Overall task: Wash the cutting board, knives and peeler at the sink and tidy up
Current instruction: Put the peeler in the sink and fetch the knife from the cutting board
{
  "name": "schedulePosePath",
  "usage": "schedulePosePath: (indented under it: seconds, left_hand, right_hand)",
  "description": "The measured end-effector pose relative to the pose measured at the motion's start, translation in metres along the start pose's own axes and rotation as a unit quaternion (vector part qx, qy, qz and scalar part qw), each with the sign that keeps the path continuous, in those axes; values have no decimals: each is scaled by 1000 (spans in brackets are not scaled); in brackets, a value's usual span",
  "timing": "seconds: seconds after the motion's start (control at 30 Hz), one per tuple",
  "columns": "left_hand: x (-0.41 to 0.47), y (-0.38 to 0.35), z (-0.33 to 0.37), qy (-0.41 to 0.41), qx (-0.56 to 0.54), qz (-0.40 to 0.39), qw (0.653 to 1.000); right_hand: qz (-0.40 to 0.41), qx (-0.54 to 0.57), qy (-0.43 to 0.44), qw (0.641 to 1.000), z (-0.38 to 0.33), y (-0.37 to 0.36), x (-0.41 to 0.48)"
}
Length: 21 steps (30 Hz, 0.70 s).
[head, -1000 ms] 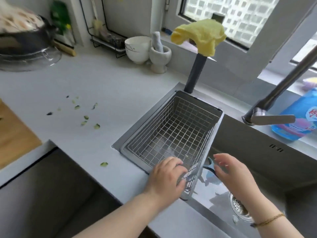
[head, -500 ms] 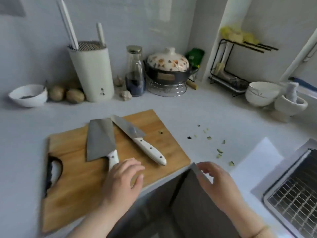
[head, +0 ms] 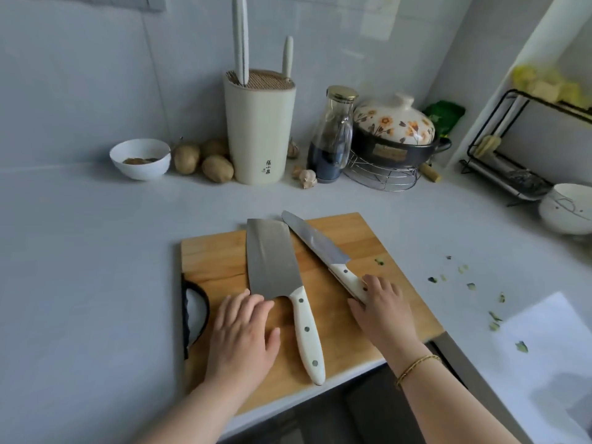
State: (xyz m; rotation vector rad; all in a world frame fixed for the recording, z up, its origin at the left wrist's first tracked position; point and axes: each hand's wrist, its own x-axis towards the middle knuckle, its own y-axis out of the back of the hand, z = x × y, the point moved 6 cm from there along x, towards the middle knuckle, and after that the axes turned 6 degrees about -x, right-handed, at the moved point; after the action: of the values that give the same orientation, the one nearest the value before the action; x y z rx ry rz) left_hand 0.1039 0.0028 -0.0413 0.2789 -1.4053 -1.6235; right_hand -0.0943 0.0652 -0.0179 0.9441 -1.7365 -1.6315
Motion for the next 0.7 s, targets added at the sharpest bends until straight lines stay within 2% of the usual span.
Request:
schedulePosePath:
  seconds: [0.3,0.47,0.7]
  left_hand:
    - [0,-4,1,-9,17,-4,1000]
    - [-1,-5,-2,-12,-4,4,1000]
    - [-1,-1,-1,-3,4,-22,1000]
  right_hand:
    - [-93,-13,-11,995,-11,-4,14]
    - [-74,35,-32,996,-5,-4,6]
    - [4,124,-36,992,15,6,-15]
